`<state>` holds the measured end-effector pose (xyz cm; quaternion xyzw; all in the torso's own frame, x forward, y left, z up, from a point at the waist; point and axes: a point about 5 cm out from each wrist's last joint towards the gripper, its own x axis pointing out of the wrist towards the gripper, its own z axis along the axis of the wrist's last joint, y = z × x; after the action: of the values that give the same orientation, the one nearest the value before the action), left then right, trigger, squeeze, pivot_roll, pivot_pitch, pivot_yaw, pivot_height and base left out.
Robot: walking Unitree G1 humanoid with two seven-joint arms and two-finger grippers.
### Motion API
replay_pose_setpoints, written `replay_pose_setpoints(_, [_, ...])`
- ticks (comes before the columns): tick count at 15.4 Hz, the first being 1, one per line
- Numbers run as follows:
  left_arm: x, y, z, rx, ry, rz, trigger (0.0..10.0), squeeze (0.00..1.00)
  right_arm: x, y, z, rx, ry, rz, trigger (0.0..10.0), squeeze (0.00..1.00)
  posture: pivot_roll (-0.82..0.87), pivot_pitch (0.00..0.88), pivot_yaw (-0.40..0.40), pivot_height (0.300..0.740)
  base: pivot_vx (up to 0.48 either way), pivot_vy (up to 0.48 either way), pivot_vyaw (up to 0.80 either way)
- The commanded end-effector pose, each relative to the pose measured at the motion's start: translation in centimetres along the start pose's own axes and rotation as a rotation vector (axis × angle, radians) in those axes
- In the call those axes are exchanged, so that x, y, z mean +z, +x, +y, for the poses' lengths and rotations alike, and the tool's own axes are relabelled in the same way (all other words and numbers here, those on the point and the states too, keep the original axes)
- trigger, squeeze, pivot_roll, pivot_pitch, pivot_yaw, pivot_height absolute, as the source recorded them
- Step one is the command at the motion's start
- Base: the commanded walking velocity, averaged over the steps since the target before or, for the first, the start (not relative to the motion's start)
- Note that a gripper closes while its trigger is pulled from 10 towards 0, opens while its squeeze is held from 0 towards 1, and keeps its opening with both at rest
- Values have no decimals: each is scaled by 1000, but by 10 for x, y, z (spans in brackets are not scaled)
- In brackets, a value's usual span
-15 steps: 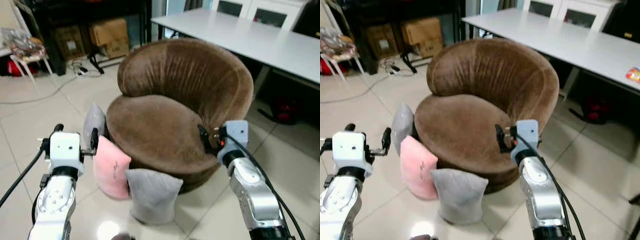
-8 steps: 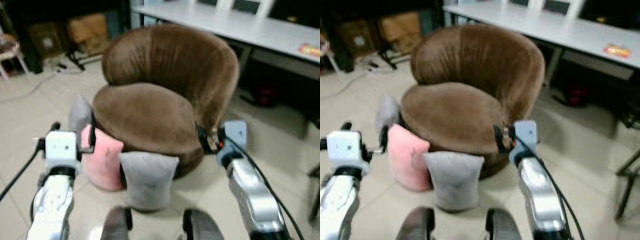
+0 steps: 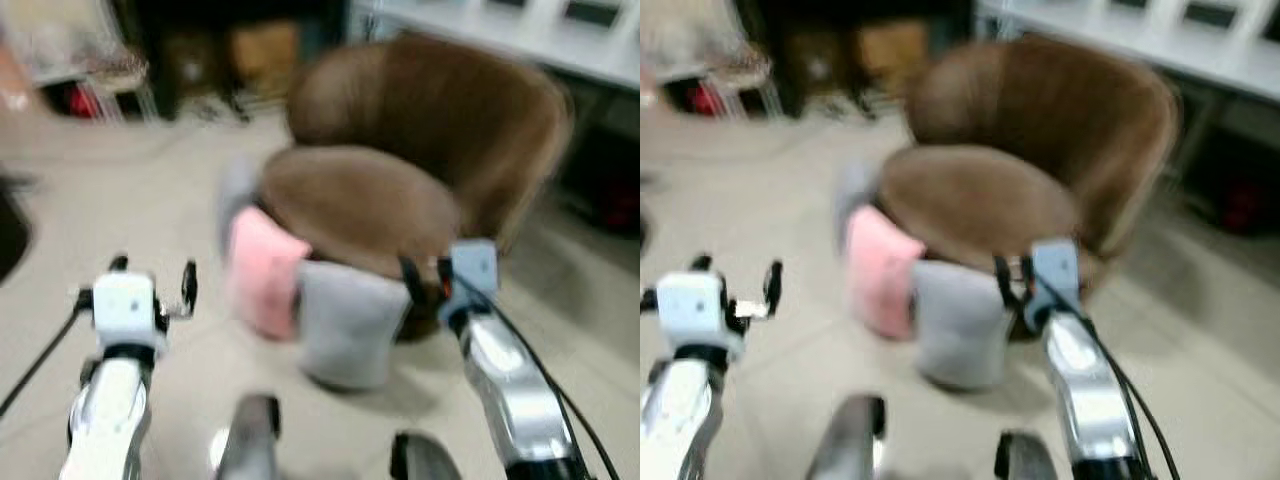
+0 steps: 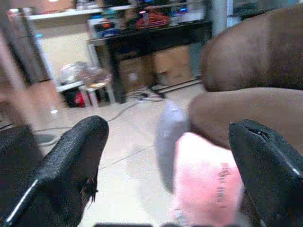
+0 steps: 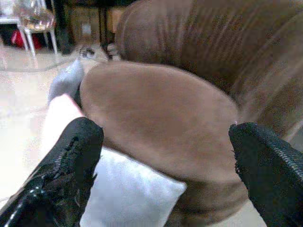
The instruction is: Move the pillow to the sofa from floor
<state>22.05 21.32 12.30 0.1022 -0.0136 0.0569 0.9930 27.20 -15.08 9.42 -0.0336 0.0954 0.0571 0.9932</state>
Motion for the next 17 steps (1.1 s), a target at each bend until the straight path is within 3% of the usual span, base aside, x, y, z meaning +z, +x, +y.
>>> replay_pose_setpoints(1, [7,4,3,8,1,-32,10000,0,10,4,3,15,-9,-29,10000,0,-14,0,-26,615,311,0,0])
replay_pose_setpoints(17, [5,4,3,4,10,-32,10000,0,8,8,1,22,-52,-5,10000,0,-7,0,-46,615,329,0,0])
